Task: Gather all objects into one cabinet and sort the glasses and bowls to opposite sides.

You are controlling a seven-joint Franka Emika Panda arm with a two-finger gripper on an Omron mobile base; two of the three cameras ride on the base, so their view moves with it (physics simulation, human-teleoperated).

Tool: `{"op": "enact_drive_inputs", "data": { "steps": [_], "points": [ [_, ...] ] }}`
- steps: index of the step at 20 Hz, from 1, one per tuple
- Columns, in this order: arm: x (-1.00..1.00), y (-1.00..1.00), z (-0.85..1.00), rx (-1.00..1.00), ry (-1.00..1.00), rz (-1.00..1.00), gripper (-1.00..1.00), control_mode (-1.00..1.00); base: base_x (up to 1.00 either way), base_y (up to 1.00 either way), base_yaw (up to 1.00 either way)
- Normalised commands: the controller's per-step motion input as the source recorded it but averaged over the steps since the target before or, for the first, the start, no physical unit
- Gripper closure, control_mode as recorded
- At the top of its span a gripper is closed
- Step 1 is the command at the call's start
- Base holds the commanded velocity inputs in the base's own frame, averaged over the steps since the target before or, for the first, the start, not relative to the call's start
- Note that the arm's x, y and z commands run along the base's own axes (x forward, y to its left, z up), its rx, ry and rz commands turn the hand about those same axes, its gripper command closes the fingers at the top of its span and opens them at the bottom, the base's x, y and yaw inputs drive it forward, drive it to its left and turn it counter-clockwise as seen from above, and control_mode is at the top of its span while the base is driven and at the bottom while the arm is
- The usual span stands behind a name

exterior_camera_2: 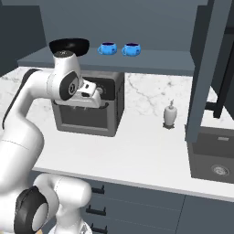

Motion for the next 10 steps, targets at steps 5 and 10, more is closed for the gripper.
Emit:
{"op": "enact_drive_inputs", "data": {
  "steps": [5, 10],
  "points": [
    [0.00, 0.00, 0.00, 0.00, 0.00, 0.00, -1.00, -1.00, 0.00, 0.00, 0.00],
    [-0.05, 0.00, 0.00, 0.00, 0.00, 0.00, -1.00, -1.00, 0.00, 0.00, 0.00]
  ]
}}
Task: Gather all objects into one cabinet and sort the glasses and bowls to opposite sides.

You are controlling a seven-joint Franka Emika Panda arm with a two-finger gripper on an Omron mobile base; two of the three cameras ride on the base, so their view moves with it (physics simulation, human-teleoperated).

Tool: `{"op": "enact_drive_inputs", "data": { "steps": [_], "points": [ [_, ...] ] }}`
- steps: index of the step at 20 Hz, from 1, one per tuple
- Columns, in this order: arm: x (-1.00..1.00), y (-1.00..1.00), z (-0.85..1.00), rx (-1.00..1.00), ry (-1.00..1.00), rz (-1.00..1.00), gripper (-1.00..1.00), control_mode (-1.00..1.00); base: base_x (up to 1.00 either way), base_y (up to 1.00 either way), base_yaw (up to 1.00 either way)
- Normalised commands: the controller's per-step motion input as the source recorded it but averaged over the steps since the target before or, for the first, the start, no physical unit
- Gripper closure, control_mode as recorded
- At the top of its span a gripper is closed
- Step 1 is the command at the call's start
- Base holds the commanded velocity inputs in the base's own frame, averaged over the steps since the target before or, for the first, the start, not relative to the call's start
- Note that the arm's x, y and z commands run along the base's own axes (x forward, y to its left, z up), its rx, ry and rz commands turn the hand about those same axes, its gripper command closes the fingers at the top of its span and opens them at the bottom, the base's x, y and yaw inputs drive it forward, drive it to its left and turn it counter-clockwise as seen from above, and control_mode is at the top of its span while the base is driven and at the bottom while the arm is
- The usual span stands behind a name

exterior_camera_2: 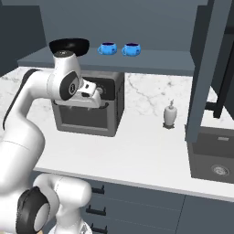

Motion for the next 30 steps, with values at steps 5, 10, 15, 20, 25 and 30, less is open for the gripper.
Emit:
{"op": "enact_drive_inputs", "data": {
  "steps": [5, 10, 15, 20, 25, 30],
  "points": [
    [-0.96, 0.00, 0.04, 0.00, -0.08, 0.00, -1.00, -1.00, 0.00, 0.00, 0.00],
    [-1.00, -0.05, 0.37, 0.00, -0.08, 0.00, -1.00, -1.00, 0.00, 0.00, 0.00],
    [-0.81, 0.00, 0.70, 0.00, 0.01, 0.00, -1.00, -1.00, 0.00, 0.00, 0.00],
    [-0.63, 0.00, 0.70, 0.00, 0.02, 0.00, -1.00, -1.00, 0.00, 0.00, 0.00],
    [-0.47, -0.01, 0.39, 0.00, 0.02, 0.00, -1.00, -1.00, 0.00, 0.00, 0.00],
    [-0.07, 0.00, 0.24, 0.00, 0.00, 0.00, -1.00, -1.00, 0.00, 0.00, 0.00]
  ]
}}
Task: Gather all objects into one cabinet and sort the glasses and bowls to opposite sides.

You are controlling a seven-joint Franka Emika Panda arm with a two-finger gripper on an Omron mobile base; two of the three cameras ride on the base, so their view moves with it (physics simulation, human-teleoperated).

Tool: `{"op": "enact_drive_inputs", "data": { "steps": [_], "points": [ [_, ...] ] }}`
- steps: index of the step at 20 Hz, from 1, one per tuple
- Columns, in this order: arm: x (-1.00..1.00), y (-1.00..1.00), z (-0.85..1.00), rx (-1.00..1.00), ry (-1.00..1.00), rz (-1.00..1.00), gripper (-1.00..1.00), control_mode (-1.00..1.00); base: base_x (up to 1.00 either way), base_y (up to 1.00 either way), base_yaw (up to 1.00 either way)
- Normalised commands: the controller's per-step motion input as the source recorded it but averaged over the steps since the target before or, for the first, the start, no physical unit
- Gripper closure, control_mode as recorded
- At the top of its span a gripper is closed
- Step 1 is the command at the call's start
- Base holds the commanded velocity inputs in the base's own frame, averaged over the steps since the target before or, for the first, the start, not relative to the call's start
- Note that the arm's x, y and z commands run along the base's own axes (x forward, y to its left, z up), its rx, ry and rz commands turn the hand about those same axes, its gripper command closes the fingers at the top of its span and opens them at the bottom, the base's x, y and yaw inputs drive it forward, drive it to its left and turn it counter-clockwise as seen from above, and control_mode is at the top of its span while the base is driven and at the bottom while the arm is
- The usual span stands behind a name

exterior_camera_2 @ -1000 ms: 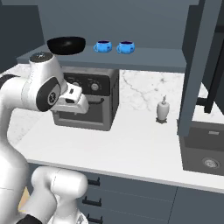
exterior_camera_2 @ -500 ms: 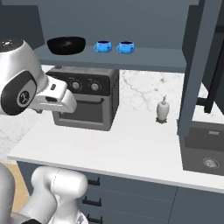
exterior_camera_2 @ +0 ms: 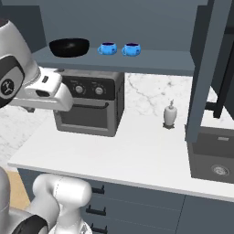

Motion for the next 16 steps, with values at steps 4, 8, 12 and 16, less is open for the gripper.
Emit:
{"op": "enact_drive_inputs", "data": {
  "steps": [4, 8, 12, 16],
  "points": [
    [-0.08, 0.00, -0.01, 0.00, 0.00, 0.00, -1.00, -1.00, 0.00, 0.00, 0.00],
    [-0.21, 0.00, -0.33, -0.02, -0.06, 0.00, -1.00, -1.00, 0.00, 0.00, 0.00],
    [-0.29, 0.00, -0.55, -0.02, -0.10, 0.00, -1.00, -1.00, 0.00, 0.00, 0.00],
    [-0.11, 0.00, -0.27, -0.01, -0.12, 0.00, -1.00, -1.00, 0.00, 0.00, 0.00]
  ]
}}
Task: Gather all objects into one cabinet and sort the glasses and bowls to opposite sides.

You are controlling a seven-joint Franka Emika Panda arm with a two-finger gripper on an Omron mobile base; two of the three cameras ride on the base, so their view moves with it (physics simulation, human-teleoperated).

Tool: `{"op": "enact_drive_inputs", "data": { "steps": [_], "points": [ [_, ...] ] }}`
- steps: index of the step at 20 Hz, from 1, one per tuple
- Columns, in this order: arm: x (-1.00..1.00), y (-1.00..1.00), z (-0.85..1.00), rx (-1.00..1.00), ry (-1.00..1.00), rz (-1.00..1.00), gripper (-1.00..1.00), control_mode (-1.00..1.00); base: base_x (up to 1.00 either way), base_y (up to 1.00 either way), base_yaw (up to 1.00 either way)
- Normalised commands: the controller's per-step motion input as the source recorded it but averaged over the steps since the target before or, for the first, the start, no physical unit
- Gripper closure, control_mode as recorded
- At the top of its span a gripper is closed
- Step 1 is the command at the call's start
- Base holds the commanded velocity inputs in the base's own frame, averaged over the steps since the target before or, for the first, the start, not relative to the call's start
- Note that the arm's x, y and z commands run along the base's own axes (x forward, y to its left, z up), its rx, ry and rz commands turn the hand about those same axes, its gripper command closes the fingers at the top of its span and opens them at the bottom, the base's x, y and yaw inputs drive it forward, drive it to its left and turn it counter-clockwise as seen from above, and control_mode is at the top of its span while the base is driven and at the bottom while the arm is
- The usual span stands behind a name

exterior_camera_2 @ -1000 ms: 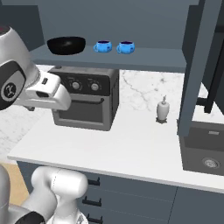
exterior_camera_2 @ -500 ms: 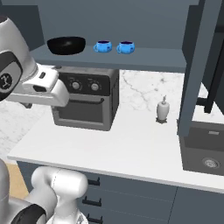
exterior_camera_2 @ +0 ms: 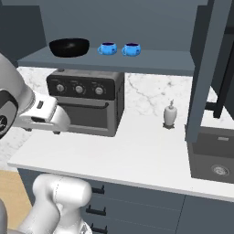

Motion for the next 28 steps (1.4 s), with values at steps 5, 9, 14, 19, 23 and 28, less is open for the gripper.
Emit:
{"op": "enact_drive_inputs", "data": {
  "steps": [5, 9, 14, 19, 23, 28],
  "points": [
    [0.00, 0.00, 0.05, 0.00, -0.02, 0.00, -1.00, -1.00, 0.00, 0.00, 0.00],
    [0.00, 0.00, 0.00, 0.00, 0.00, 0.00, -1.00, 1.00, -0.57, -0.23, -0.02],
    [0.00, 0.00, 0.00, 0.00, 0.00, 0.00, -1.00, 1.00, -1.00, -0.35, -0.20],
    [0.00, 0.00, 0.00, 0.00, 0.00, 0.00, -1.00, 1.00, -0.95, -0.09, -0.46],
    [0.00, 0.00, 0.00, 0.00, 0.00, 0.00, -1.00, 1.00, -0.64, -0.01, -0.59],
    [0.00, 0.00, 0.00, 0.00, 0.00, 0.00, -1.00, 1.00, -0.38, -0.03, -0.62]
  ]
}}
